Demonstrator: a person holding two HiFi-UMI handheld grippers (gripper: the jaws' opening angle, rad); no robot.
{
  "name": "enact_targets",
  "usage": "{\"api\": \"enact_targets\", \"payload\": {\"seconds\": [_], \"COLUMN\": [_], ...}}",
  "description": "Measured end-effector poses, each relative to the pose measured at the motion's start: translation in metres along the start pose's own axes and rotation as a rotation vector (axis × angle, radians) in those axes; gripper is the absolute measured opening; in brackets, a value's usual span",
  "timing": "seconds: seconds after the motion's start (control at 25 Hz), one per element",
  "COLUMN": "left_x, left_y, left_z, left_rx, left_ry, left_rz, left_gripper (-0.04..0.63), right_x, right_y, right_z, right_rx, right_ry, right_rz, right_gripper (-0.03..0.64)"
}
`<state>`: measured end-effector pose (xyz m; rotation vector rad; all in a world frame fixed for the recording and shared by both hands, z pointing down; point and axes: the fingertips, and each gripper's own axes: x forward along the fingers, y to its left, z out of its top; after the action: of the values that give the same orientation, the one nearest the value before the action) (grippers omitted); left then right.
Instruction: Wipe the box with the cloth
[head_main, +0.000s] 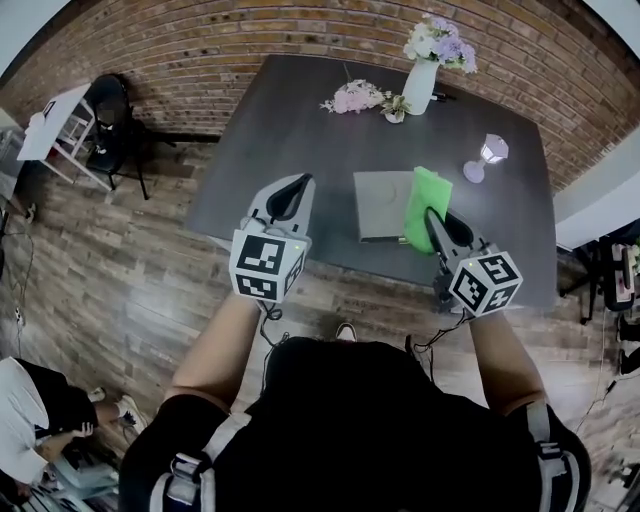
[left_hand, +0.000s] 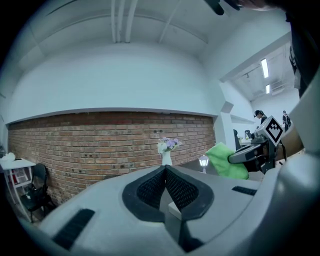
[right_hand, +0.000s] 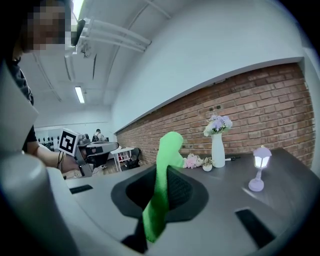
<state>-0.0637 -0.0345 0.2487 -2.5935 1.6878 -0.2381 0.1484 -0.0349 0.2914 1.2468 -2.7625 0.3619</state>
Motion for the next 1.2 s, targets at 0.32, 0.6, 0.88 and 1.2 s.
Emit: {"api": "enact_targets", "payload": {"seconds": [0.32,0.6,0.88,1.2], "left_x": [-0.004,-0.01,-0.015,-0.015], "left_y": [0.033,0.062,0.076,0.082], "left_z": [-0.013,-0.046,-0.102,-0.157], "left_rx": [-0.014,-0.081,-0.115,-0.157], "left_ry": [0.007,0.032,0.101,0.163], "left_rz": [0.004,-0.002,-0.005,-0.026], "left_gripper": [0.009,0.009,0.009,0.009], "right_x": [0.035,0.072,0.109,0.14], "right_y": [0.018,0.045,0.069,0.076], "right_z": [-0.013,-0.03,-0.07,-0.118], "right_rx": [-0.009,-0.049,-0.082,-0.116], "right_ry": [0.07,0.17,0.283,0.407], "right_rz": [0.008,0.034,0.069,0.066], "right_gripper": [0.038,0.038,0.038,0.038]}}
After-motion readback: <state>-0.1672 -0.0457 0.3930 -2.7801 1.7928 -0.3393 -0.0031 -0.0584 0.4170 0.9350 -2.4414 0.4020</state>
